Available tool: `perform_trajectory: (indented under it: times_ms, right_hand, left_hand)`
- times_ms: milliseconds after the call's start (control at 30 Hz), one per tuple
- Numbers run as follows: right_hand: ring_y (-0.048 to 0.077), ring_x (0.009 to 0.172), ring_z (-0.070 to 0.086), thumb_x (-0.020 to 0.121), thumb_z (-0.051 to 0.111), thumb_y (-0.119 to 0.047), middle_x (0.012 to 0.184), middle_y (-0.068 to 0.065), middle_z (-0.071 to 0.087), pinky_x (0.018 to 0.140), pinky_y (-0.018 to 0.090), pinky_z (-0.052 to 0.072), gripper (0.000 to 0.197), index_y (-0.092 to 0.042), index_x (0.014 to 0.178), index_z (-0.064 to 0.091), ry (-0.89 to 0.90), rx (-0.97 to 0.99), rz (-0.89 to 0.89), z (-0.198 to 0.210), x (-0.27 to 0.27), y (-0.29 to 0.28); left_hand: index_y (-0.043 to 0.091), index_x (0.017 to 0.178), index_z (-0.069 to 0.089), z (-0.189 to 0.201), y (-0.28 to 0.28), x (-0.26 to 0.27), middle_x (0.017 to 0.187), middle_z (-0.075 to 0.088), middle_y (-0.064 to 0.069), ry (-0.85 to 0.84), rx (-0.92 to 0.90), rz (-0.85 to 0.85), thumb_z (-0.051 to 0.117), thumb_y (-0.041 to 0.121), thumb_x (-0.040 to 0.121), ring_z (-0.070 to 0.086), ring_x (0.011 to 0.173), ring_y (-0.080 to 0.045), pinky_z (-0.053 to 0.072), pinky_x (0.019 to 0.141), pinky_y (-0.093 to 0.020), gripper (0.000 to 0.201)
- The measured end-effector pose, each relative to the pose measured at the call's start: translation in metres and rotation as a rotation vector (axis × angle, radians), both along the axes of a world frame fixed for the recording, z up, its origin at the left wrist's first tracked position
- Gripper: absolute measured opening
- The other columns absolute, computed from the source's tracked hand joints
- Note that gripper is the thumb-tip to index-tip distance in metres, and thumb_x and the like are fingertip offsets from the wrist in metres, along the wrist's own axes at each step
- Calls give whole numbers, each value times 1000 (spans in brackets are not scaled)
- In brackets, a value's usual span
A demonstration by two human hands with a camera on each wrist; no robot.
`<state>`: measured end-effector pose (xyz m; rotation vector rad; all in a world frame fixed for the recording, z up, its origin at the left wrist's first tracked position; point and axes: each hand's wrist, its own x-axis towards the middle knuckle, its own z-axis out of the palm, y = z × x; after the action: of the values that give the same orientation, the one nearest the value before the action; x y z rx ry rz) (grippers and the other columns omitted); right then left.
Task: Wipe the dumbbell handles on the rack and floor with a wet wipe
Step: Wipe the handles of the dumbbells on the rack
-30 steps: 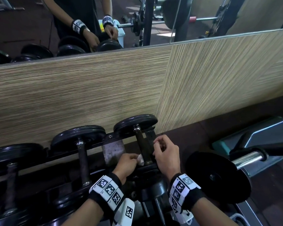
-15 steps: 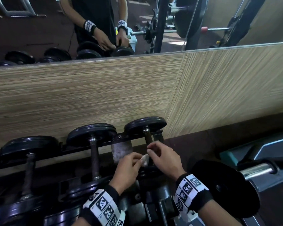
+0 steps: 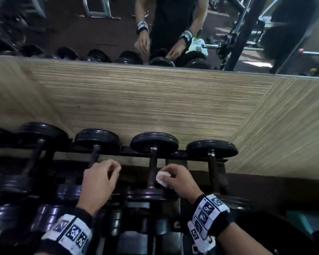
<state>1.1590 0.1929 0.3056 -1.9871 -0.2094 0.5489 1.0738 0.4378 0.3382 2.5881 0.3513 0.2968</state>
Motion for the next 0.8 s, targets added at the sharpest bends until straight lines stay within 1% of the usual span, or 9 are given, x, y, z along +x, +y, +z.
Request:
perform_trajectory:
  times_ms: [100,200,267,333,400,500,567,700,800]
  right_hand:
    - [15,92,69,84,75,-30,90,-3,75,85,35,56,13,-20,92,75,-3,-214,89,-18,9,6]
    - [18,91,68,85,75,-29,90,3,75,81,28,51,13,-16,87,75,36,-379,184,-23,18,9]
    - [17,86,66,87,75,-30,88,5,74,78,27,51,18,-12,85,74,71,-449,245,-24,25,13]
    - [13,78,61,90,73,-26,80,1,69,68,20,47,16,-11,84,72,104,-500,317,-25,30,18]
    - [3,62,53,92,71,-23,69,-5,59,52,11,37,16,-17,79,67,124,-506,385,-26,32,24]
    - [-5,47,48,95,69,-25,62,-10,55,48,8,34,24,-23,72,63,141,-473,434,-28,32,29]
    - [-4,49,50,95,68,-26,62,-11,56,49,8,36,26,-24,70,63,152,-462,444,-29,33,30]
    - [3,58,49,97,65,-16,64,-7,55,51,11,36,34,-23,65,58,182,-455,473,-29,33,34]
    - [4,64,52,97,66,-20,72,-5,60,56,10,39,20,-15,77,67,190,-430,471,-25,31,31]
  left_hand:
    - [24,88,66,-21,53,-4,80,69,2,72,277,100,66,28,88,61,80,-32,42,72,-44,4]
    - [19,91,68,-43,71,-3,86,70,-4,185,344,106,39,46,88,60,83,-34,41,73,-46,40]
    - [18,92,68,-46,69,-1,86,70,-5,216,338,129,35,49,90,61,83,-34,41,73,-45,45]
    - [18,90,67,-45,66,2,81,70,-4,206,306,163,37,49,90,61,80,-33,41,70,-43,43]
    - [18,88,66,-45,68,1,76,69,-1,178,271,183,40,47,90,62,75,-31,41,68,-42,39]
    - [17,87,65,-43,67,1,72,68,2,171,228,201,51,38,94,61,71,-29,44,69,-41,26]
    - [16,84,65,-42,63,2,67,66,1,177,215,221,60,32,92,61,67,-30,45,67,-39,19]
    - [14,77,65,-37,57,3,61,63,-1,179,224,240,63,29,91,54,58,-27,39,61,-35,20]
    - [14,77,65,-35,56,1,62,64,-2,162,218,267,62,29,92,43,55,-22,34,62,-33,21]
